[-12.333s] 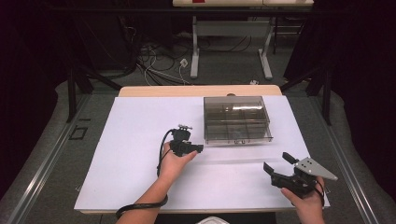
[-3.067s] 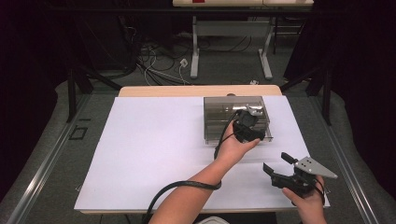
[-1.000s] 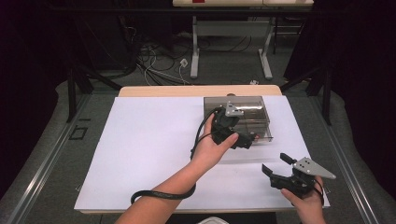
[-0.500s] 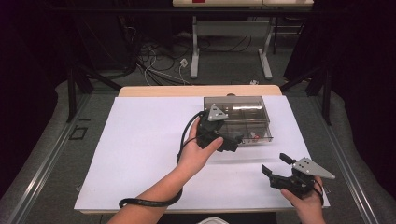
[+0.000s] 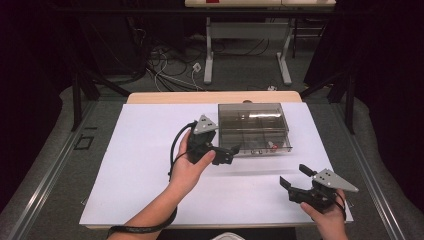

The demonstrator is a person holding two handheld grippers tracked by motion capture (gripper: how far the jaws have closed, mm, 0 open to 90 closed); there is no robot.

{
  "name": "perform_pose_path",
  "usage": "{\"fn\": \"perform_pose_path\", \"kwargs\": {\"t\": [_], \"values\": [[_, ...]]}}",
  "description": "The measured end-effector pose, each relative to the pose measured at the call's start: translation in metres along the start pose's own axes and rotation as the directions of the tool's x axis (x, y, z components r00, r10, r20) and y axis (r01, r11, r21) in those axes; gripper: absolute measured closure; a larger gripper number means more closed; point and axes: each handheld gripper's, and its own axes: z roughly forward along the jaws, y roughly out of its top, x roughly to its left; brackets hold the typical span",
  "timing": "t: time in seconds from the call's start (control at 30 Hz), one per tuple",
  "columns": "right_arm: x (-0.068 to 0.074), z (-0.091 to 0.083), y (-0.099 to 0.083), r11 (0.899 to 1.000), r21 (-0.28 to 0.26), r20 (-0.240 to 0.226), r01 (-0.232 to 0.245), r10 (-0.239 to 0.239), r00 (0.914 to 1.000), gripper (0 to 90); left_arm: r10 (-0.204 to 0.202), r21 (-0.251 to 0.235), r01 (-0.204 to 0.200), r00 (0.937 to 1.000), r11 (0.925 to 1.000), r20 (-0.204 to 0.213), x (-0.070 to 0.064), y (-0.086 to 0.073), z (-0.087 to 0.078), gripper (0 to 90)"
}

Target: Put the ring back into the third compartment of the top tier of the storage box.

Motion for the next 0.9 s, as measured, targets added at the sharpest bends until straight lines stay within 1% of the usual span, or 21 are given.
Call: {"fn": "perform_pose_path", "kwargs": {"t": [0.3,0.37,0.43,0.5,0.6,0.67,0.83,0.87,0.9], "values": [[0.001,0.000,0.000,1.000,0.005,-0.007,0.011,-0.011,0.9999,15.0,-0.041,-0.019,0.040,0.9981,0.9990,-0.046,0.019,-0.020,-0.028,1.8],[0.001,0.000,0.000,1.000,0.005,-0.007,0.012,-0.012,0.9999,15.0,-0.052,-0.025,0.051,0.9972,0.9984,-0.054,0.023,-0.026,-0.033,2.0],[0.001,0.000,0.000,1.000,0.003,-0.007,0.012,-0.012,0.9999,15.0,-0.059,-0.031,0.057,0.9956,0.9979,-0.072,0.028,-0.034,-0.039,2.2],[0.000,0.000,0.000,1.000,0.002,-0.006,0.013,-0.013,0.9999,15.0,-0.074,-0.034,0.071,0.9939,0.9969,-0.082,0.033,-0.042,-0.043,2.4],[0.001,0.001,0.000,1.000,0.011,-0.006,0.018,-0.018,0.9998,15.0,-0.095,-0.038,0.091,0.9894,0.9951,-0.110,0.040,-0.053,-0.048,2.8],[0.001,0.001,0.000,1.000,0.005,-0.010,0.020,-0.020,0.9997,15.0,-0.116,-0.045,0.111,0.9857,0.9927,-0.122,0.046,-0.062,-0.052,2.8],[0.001,0.001,-0.001,1.000,0.008,-0.004,0.019,-0.019,0.9998,15.0,-0.139,-0.058,0.132,0.9786,0.9896,-0.151,0.056,-0.080,-0.061,2.8],[0.001,0.001,-0.001,1.000,0.012,-0.004,0.019,-0.019,0.9998,15.0,-0.148,-0.063,0.140,0.9764,0.9882,-0.157,0.057,-0.084,-0.063,2.8],[0.000,-0.001,0.000,0.999,0.027,-0.009,0.021,-0.021,0.9997,15.0,-0.159,-0.067,0.150,0.9742,0.9864,-0.160,0.059,-0.088,-0.064,2.9]]}}
